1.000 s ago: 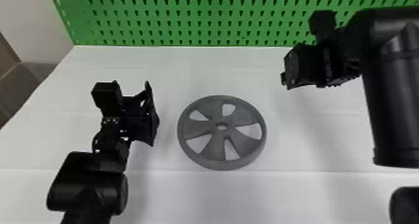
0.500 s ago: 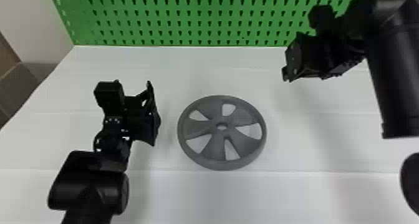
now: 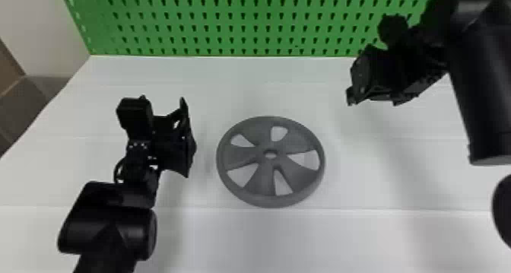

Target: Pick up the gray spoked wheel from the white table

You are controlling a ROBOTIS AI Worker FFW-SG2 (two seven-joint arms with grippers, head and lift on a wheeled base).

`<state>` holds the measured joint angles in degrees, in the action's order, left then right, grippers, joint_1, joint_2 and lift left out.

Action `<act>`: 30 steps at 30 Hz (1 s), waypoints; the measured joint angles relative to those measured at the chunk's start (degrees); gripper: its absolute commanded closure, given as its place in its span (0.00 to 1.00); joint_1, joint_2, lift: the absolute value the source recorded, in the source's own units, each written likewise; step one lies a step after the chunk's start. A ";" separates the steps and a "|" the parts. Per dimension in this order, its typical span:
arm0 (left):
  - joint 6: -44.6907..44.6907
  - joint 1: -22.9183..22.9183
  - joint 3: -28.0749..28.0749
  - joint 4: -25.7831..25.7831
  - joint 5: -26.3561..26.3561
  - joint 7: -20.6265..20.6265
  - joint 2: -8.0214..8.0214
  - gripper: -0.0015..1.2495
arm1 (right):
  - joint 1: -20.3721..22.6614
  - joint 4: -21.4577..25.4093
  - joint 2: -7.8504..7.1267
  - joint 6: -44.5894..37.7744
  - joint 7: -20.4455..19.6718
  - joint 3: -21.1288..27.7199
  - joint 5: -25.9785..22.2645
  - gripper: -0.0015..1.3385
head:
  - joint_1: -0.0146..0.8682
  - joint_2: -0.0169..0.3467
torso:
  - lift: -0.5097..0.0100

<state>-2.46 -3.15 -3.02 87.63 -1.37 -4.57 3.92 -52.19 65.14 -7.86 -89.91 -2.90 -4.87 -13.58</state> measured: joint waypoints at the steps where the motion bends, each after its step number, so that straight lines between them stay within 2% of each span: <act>1: 0.00 -0.02 -0.02 0.00 -0.01 0.00 0.05 0.29 | 0.01 -0.35 -0.01 0.00 0.00 0.06 -0.05 0.06 | 0.90 0.20 | 0.79; 16: 0.00 -0.36 -0.53 0.00 -0.33 0.00 0.83 0.29 | 0.87 -4.97 -0.10 0.00 -0.01 1.02 -3.49 0.06 | 0.90 0.20 | 0.79; 23: 0.00 -0.44 -0.62 0.00 -0.44 -0.01 0.91 0.29 | 1.66 -5.45 0.00 0.00 -0.03 2.11 -4.29 0.06 | 0.90 0.20 | 0.79; 30: 0.00 -0.50 -0.82 0.00 -0.61 -0.05 0.99 0.29 | 0.97 -6.68 -0.79 0.00 -0.09 1.25 -5.11 0.06 | 0.90 0.20 | 0.79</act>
<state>-2.46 -3.65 -3.84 87.63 -1.98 -4.62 4.91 -51.22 58.45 -8.65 -89.91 -2.99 -3.62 -18.70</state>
